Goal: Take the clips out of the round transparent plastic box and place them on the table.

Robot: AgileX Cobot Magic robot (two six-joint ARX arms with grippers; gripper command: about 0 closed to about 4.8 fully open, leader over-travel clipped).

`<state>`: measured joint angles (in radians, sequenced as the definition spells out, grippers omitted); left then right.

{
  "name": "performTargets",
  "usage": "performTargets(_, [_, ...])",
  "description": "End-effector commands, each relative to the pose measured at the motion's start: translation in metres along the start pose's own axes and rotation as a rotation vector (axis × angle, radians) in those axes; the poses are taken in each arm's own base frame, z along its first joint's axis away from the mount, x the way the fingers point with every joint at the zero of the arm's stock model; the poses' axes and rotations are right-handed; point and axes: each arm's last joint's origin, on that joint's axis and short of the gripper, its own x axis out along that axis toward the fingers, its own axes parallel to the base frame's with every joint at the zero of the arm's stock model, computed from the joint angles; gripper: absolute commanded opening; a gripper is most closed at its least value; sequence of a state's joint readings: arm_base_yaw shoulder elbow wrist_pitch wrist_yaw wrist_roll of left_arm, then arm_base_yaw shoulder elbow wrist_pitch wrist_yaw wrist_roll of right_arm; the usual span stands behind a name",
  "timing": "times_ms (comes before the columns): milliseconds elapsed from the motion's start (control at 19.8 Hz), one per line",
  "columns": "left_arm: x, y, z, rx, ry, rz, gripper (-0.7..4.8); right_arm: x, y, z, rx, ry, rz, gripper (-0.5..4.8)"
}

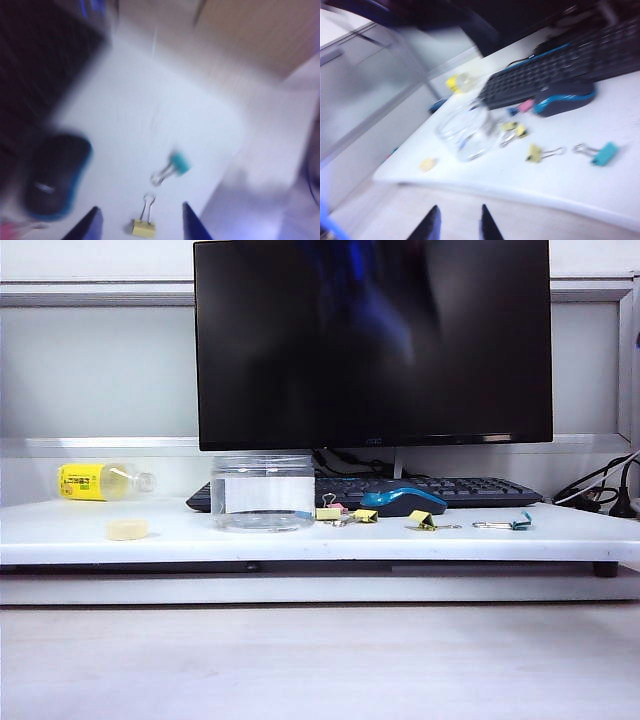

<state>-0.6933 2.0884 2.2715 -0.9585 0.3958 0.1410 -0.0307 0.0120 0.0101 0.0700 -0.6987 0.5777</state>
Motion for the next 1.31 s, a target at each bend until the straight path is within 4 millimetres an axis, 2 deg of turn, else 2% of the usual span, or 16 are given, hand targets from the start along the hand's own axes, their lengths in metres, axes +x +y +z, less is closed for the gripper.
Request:
performTargets(50, [-0.073,-0.029,0.017,0.072,-0.143,0.012,2.16,0.000,0.003,0.007,-0.053,-0.076,-0.011,1.08])
performTargets(202, [-0.161,-0.064,0.019,0.171,-0.293,0.128,2.16,-0.001,0.009,0.016,-0.115,-0.144,0.020,1.29])
performTargets(353, [-0.230,-0.091,0.005,0.206,-0.381,0.243,2.16,-0.003,0.015,0.025,-0.160,-0.195,-0.017,1.71])
performTargets(504, [-0.294,-0.120,-0.025,0.233,-0.431,0.350,2.16,-0.008,0.028,0.043,-0.232,-0.272,-0.059,1.71])
performTargets(655, [-0.343,-0.144,-0.059,0.245,-0.477,0.402,2.15,-0.014,0.044,0.060,-0.281,-0.339,-0.074,1.71])
performTargets(705, [-0.368,-0.157,-0.083,0.240,-0.505,0.438,2.15,-0.017,0.053,0.069,-0.309,-0.342,-0.082,1.71])
performTargets(756, [-0.383,-0.164,-0.100,0.235,-0.522,0.469,2.15,-0.020,0.059,0.074,-0.331,-0.337,-0.088,1.71])
performTargets(907, [-0.416,-0.184,-0.150,0.190,-0.577,0.519,2.15,-0.027,0.072,0.085,-0.370,-0.344,-0.121,1.71])
performTargets(1008, [-0.434,-0.195,-0.196,0.135,-0.632,0.597,2.15,-0.032,0.081,0.092,-0.371,-0.357,-0.167,1.71])
performTargets(1108, [-0.440,-0.201,-0.234,0.096,-0.664,0.641,2.15,-0.037,0.088,0.097,-0.410,-0.344,-0.188,1.70])
performTargets(1209, [-0.436,-0.206,-0.286,0.047,-0.703,0.664,2.15,-0.044,0.096,0.101,-0.440,-0.307,-0.241,1.70])
performTargets(1310, [-0.425,-0.205,-0.312,0.047,-0.708,0.663,2.14,-0.046,0.098,0.101,-0.432,-0.281,-0.252,1.69])
